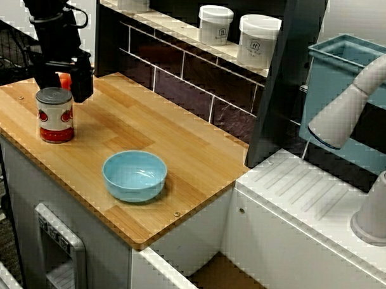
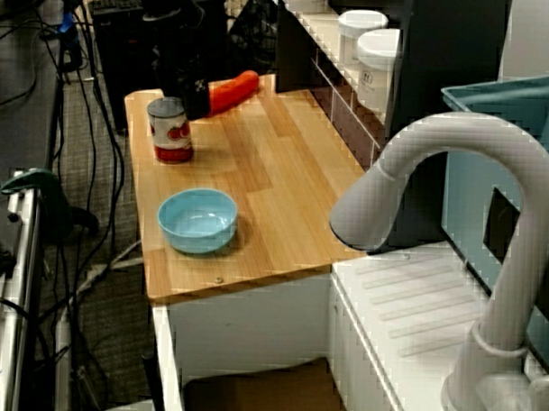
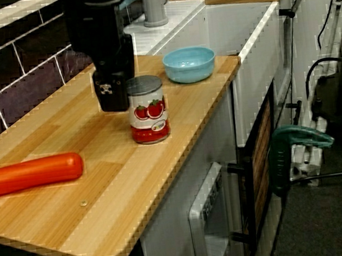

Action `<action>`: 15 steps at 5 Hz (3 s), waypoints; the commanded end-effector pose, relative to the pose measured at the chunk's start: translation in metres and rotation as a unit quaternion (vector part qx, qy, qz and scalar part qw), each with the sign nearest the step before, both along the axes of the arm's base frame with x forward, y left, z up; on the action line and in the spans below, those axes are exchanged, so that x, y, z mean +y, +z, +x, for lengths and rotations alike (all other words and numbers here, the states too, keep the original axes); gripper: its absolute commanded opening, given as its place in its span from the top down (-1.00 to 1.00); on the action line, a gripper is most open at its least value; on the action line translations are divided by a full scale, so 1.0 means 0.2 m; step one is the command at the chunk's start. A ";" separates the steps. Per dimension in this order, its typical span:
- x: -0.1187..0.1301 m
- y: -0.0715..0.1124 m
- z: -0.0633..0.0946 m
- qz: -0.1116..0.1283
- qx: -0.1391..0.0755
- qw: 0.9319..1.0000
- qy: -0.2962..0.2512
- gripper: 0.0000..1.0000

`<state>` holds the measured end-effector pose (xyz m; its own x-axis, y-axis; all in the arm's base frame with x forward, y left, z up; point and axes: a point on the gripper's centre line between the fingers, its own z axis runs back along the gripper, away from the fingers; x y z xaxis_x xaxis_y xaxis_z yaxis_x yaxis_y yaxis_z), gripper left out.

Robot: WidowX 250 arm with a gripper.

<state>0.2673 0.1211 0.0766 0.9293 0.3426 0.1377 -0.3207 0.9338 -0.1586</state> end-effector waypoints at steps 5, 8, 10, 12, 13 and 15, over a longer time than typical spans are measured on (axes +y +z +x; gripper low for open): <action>0.05 0.26 -0.21 0.034 -0.062 0.992 -0.104 -1.00; 0.10 0.18 -0.38 0.046 -0.028 0.979 -0.198 -1.00; 0.14 0.06 -0.40 0.061 -0.029 0.971 -0.230 -1.00; 0.09 -0.04 -0.42 0.073 -0.017 0.967 -0.243 -1.00; 0.07 -0.07 -0.41 0.065 -0.016 0.965 -0.253 -1.00; 0.04 -0.15 -0.30 0.061 -0.013 0.963 -0.261 -1.00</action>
